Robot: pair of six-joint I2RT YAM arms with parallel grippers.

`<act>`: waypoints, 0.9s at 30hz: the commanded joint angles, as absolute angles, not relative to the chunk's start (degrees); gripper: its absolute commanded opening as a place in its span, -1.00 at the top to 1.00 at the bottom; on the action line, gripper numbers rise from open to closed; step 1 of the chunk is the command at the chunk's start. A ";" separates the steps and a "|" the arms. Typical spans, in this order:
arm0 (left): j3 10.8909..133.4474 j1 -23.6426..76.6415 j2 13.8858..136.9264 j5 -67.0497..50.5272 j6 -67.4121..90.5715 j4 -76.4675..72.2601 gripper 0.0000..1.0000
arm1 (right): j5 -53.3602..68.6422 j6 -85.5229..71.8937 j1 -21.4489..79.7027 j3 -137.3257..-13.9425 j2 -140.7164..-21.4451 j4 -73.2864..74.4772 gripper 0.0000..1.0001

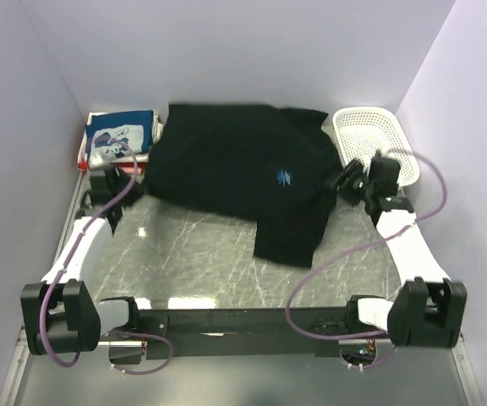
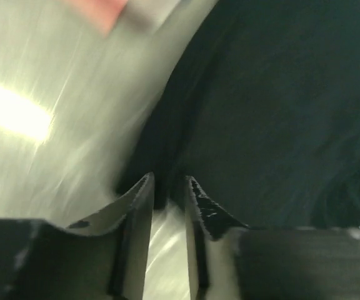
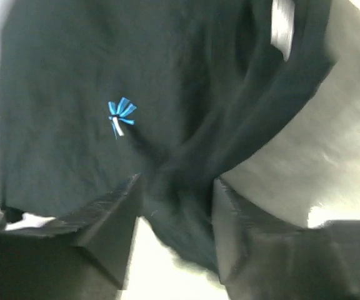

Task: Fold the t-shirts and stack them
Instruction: Flatten the tshirt out

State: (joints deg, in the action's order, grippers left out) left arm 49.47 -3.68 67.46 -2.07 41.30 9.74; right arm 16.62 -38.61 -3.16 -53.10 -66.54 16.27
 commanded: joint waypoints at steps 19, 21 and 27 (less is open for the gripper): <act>23.91 -1.85 51.77 12.82 61.69 12.83 -0.13 | 19.60 -40.25 -3.87 -20.48 -38.43 26.88 -0.35; 23.20 -1.06 51.59 15.19 62.75 13.27 -0.13 | 19.34 -40.52 -3.78 -21.09 -37.36 30.82 -0.35; 23.29 1.21 55.45 17.75 65.65 12.66 -0.10 | 20.30 -40.08 -3.60 -20.92 -37.00 33.66 -0.35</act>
State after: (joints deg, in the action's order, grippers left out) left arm 23.05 -0.32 53.91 13.91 63.05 12.73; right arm 19.38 -40.01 -4.01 -20.25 -37.15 30.76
